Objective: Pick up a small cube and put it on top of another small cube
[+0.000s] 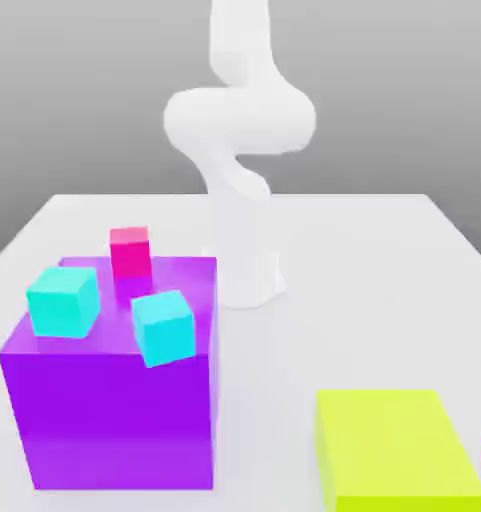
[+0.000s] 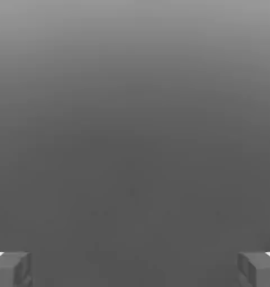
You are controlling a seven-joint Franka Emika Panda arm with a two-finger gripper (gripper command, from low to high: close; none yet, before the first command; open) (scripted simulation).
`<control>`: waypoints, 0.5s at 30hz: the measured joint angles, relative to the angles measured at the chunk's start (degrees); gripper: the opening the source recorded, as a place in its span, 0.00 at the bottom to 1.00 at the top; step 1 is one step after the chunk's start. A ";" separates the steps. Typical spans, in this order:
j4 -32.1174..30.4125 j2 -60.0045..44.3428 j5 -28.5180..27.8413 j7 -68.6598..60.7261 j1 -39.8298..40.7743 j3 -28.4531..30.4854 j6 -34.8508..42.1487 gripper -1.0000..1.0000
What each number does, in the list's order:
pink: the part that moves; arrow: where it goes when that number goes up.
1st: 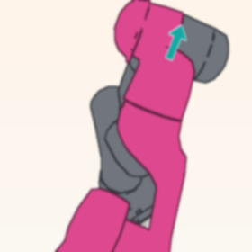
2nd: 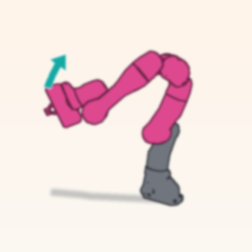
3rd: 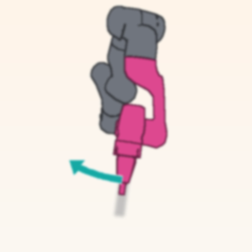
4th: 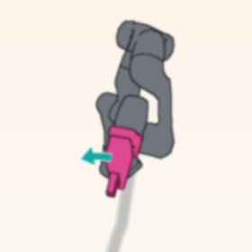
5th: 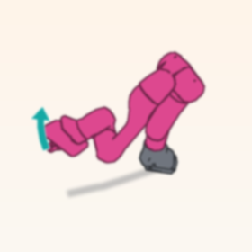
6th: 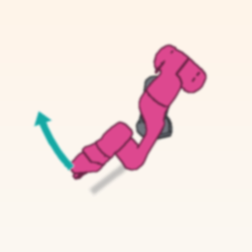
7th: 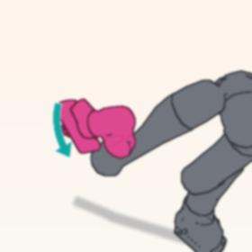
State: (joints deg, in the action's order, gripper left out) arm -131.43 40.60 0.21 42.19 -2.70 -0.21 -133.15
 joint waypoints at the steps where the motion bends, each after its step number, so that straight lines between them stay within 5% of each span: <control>1: 0.15 -2.26 0.12 -1.59 -1.12 -0.14 -0.59 0.50; 15: 2.12 -31.48 0.91 -21.67 -12.95 -4.96 -8.22 0.50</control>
State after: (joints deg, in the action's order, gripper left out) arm -129.31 9.12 1.12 20.51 -15.65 -5.17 -141.37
